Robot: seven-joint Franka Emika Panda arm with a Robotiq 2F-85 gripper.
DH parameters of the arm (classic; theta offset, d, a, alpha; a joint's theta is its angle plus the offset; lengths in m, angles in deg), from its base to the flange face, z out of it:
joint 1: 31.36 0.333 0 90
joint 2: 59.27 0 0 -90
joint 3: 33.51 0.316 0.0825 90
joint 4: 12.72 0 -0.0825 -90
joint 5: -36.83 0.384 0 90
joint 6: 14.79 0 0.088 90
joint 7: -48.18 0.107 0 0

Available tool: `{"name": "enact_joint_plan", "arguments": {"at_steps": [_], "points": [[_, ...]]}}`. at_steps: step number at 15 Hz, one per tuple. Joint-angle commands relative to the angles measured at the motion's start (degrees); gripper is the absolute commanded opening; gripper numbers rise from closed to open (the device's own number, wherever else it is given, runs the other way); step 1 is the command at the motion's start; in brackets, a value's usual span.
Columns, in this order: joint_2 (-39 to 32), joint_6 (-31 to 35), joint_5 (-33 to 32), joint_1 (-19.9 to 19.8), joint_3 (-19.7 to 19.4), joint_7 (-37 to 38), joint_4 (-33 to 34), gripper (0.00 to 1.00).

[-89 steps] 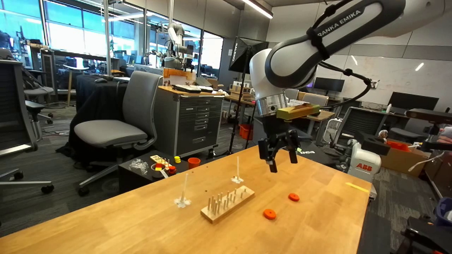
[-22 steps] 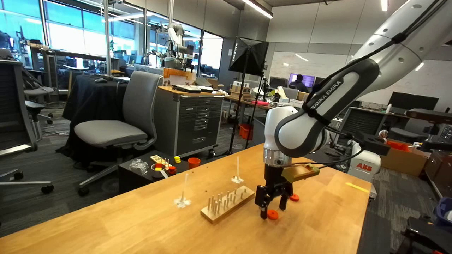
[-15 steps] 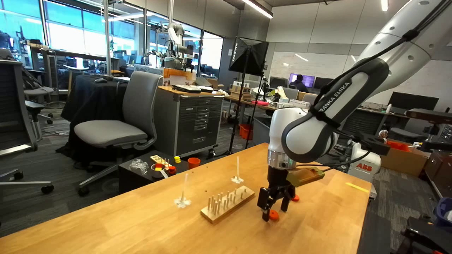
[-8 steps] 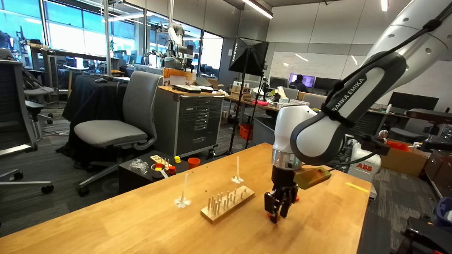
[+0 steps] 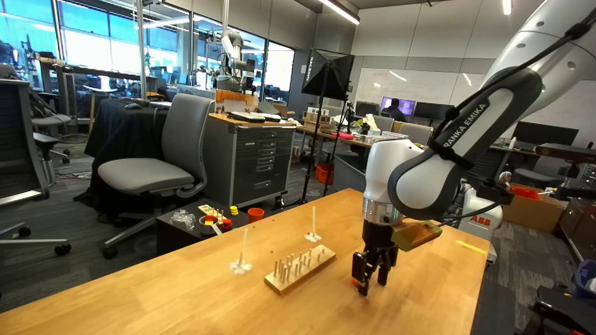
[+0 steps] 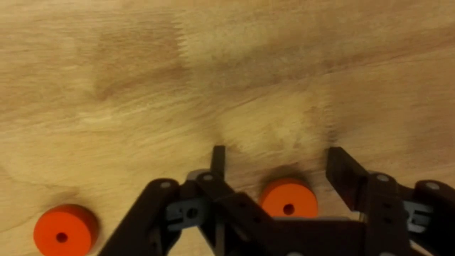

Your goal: Put the orange ring on the wooden platform

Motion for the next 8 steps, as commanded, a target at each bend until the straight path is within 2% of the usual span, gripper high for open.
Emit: {"name": "enact_joint_plan", "arguments": {"at_steps": [1,8], "points": [[1.6,0.4,-1.1,1.2,-1.1,2.1,-1.6,1.0],[3.4,2.0,-0.5,1.3,-1.1,3.6,-2.5,1.0]]}}
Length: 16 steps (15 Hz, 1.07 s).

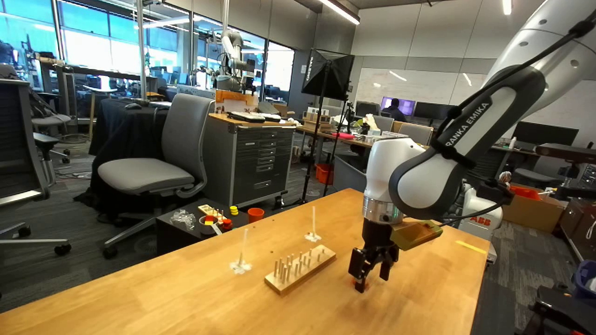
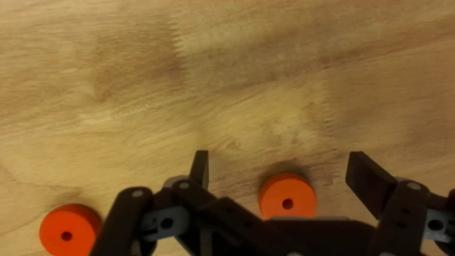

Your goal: Put the orange ring on the wooden platform

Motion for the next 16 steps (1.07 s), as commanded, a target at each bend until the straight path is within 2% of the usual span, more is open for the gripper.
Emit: {"name": "enact_joint_plan", "arguments": {"at_steps": [1,16], "points": [[3.0,1.1,-0.4,0.8,-0.8,2.0,-1.9,1.0],[-0.4,-4.1,-0.6,0.5,-1.6,3.7,4.3,1.0]]}}
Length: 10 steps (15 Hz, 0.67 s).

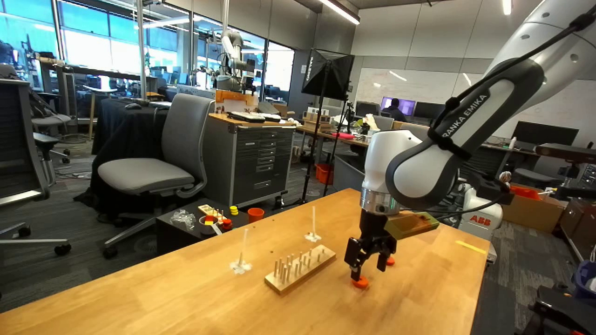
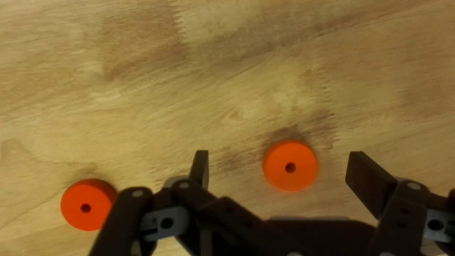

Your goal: Put the orange ring on the wooden platform

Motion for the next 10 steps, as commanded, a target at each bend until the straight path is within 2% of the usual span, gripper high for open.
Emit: {"name": "enact_joint_plan", "arguments": {"at_steps": [1,10], "points": [[-1.4,-3.4,-0.6,0.6,-0.6,1.3,3.1,1.0],[-3.1,-5.1,-0.7,0.8,-0.8,2.0,5.5,1.0]]}}
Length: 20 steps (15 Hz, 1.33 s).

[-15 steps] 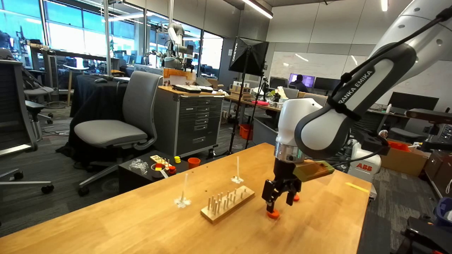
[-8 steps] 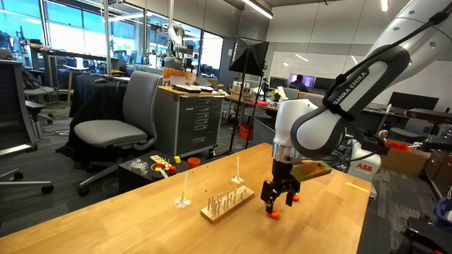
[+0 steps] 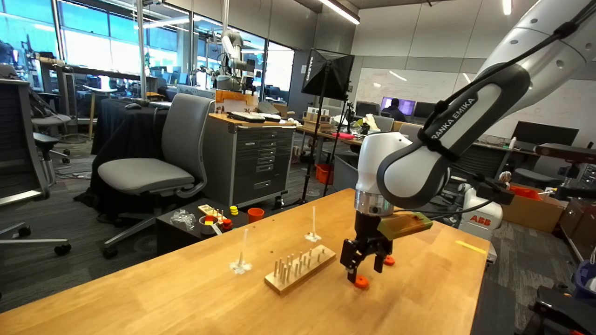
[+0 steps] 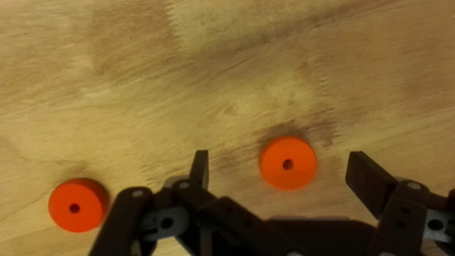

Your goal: Put the orange ring on the wooden platform

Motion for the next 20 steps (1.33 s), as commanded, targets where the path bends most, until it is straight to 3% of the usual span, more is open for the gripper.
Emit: {"name": "enact_joint_plan", "arguments": {"at_steps": [1,7,8,10,15,17,20], "points": [[-1.0,-2.4,-0.7,0.8,-0.8,1.5,2.4,1.0],[-2.9,-4.5,-0.9,1.0,-0.8,1.5,4.0,1.0],[-3.0,-4.3,-0.9,1.0,-0.8,1.5,4.0,0.75],[-3.1,-3.8,-0.9,1.0,-0.9,1.4,3.9,0.68],[-2.3,-2.7,-0.9,1.2,-0.8,1.5,3.6,0.27],[-2.2,-2.8,-0.9,1.2,-0.8,1.3,3.5,0.18],[-1.6,-4.2,-0.6,0.8,-0.6,1.0,3.7,0.18]]}}
